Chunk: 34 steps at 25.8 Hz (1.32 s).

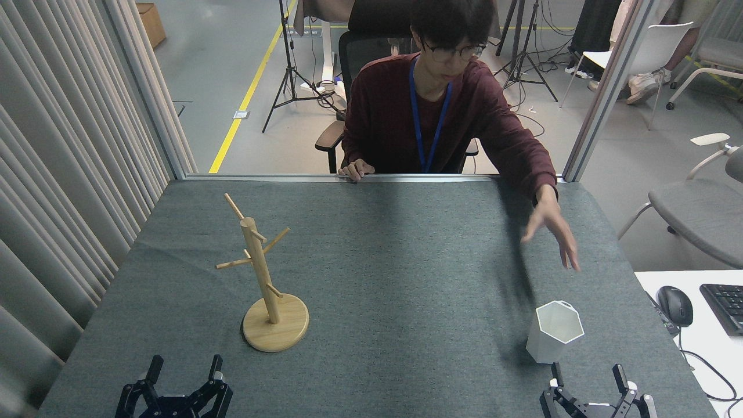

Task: Hang cup on storage rack
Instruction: 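Move the right gripper to the white hexagonal cup and grasp it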

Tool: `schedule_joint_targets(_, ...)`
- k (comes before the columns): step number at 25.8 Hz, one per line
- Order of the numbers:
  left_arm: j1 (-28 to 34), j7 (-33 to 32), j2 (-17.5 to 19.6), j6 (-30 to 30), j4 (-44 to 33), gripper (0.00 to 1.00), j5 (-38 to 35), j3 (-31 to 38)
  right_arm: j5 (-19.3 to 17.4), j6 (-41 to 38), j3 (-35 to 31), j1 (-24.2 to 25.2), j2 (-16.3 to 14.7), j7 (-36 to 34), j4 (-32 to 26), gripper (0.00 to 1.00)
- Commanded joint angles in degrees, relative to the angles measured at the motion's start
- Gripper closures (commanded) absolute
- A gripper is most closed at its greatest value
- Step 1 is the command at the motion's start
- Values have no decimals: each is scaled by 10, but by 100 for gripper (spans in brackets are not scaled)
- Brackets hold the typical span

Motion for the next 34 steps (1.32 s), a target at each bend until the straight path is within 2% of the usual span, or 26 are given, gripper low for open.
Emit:
schedule_joint_targets(1, 0, 1, 1, 0, 0, 0, 0, -1, 0, 0, 0, 0, 0, -4, 2, 2)
schedule_joint_targets(4, -1, -1, 1, 0, 13, 0, 0, -1, 1, 1, 0, -1, -3, -4, 11, 1)
schedule_joint_targets(7, -2, 3, 1, 2, 22, 0, 1, 0, 1, 5, 0, -16, -3, -4, 47, 2)
schedule_joint_targets(14, 0, 4, 1, 1, 23, 0, 2, 0, 4, 6, 6, -89, -1, -4, 139, 1)
schedule_joint_targets(27, 1, 5, 3, 1, 23, 0, 2, 1, 3, 6, 7, -134, -8, -4, 185, 1)
schedule_joint_targets(34, 2, 5, 3, 0, 25, 0, 3, 4, 2, 6, 7, -169, -2, -6, 234, 1)
